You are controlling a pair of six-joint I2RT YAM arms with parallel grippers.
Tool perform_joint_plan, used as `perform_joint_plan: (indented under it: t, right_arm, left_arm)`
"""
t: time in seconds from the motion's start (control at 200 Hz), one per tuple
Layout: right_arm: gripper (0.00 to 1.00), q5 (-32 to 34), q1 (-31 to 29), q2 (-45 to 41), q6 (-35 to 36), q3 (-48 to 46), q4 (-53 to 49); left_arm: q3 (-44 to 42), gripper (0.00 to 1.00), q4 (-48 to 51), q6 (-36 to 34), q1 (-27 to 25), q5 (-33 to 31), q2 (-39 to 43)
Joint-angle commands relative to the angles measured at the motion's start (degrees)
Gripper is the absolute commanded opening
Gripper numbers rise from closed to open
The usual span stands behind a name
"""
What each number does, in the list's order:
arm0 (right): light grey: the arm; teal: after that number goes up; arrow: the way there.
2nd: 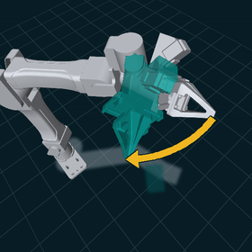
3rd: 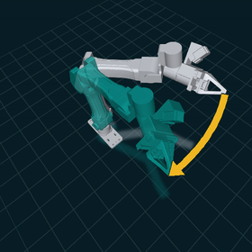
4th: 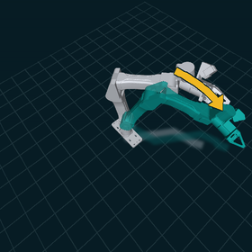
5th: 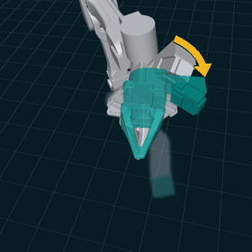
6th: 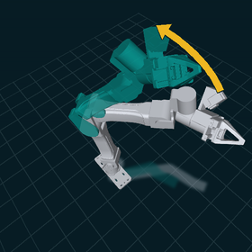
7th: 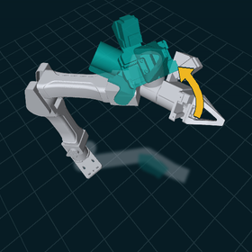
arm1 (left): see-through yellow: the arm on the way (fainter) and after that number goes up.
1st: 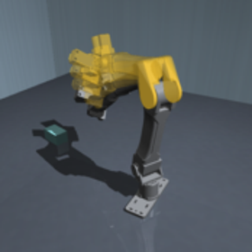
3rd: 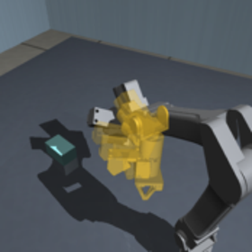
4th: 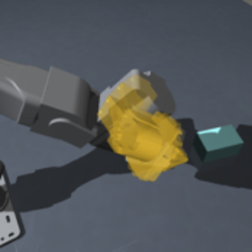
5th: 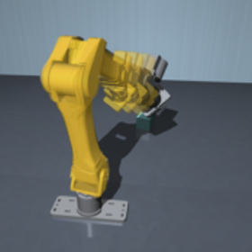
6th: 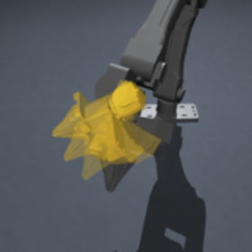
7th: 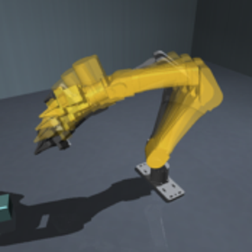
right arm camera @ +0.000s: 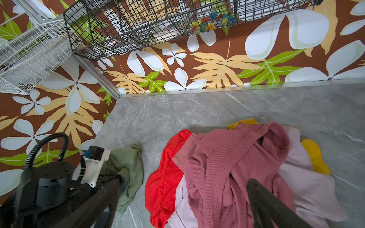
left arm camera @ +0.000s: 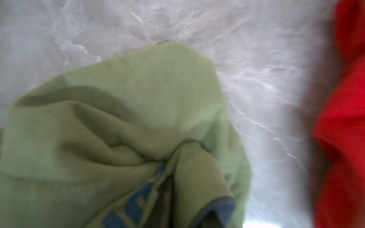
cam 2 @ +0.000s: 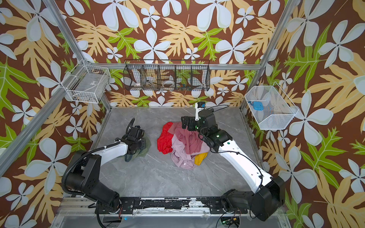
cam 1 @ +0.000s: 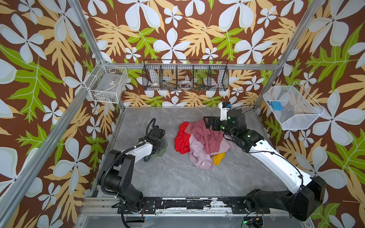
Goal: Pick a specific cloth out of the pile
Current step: 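Lower the green cloth onto the table beside the pile with the left gripper, then press and set the green cloth down, then open the left gripper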
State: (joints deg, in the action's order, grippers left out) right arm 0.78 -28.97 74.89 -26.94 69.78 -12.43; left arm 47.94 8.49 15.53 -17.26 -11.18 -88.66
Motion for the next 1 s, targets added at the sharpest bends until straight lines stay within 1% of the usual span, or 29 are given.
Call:
perform_joint_plan:
  t: [0.0,0.045,0.135,0.31,0.425,0.495,0.555,0.666,0.801,0.851,0.996]
  right_arm:
    - [0.99,1.67,0.00,-0.44,1.39,0.02,0.05]
    - [1.00,2.16,-0.02,-0.60,1.84,-0.16,-0.09]
    - [1.00,2.97,-0.08,-0.86,2.71,-0.77,-0.23]
    - [1.00,3.96,0.03,-1.24,4.63,-1.40,-0.10]
    - [1.00,4.61,0.00,-1.48,5.62,-1.65,0.03]
    - [1.00,4.65,0.03,-1.57,5.93,-1.97,0.45]
    - [0.99,4.66,0.06,-1.50,5.95,-2.10,0.88]
    - [1.00,4.32,0.06,-0.98,5.69,-1.71,0.41]
    - [1.00,4.68,0.03,-1.06,5.49,-1.84,0.21]
    - [1.00,4.84,0.05,-1.24,5.36,-2.00,0.21]
    - [0.99,5.15,0.02,-2.00,5.32,-2.37,-0.39]
  left_arm:
    - [-0.15,0.45,0.59,2.05,0.06,3.41,4.04]
    - [-0.05,0.51,1.56,2.29,0.04,3.20,6.02]
    - [0.31,0.55,3.97,2.64,0.11,1.78,9.88]
    - [0.42,0.59,7.89,4.33,0.08,-0.49,16.07]
    - [-1.60,0.62,7.91,6.38,0.03,-1.15,19.79]
    - [-3.03,0.63,7.54,6.24,0.07,-0.72,20.52]
    - [-3.30,0.64,8.40,5.17,0.12,-0.39,19.22]
    - [-1.41,0.63,11.63,3.33,0.04,-1.08,14.04]
    - [0.86,0.62,12.50,1.66,0.12,-6.74,7.54]
    - [2.28,0.62,12.43,0.78,0.08,-7.84,4.82]
    - [5.33,0.62,10.73,-1.02,0.04,-5.61,-1.78]
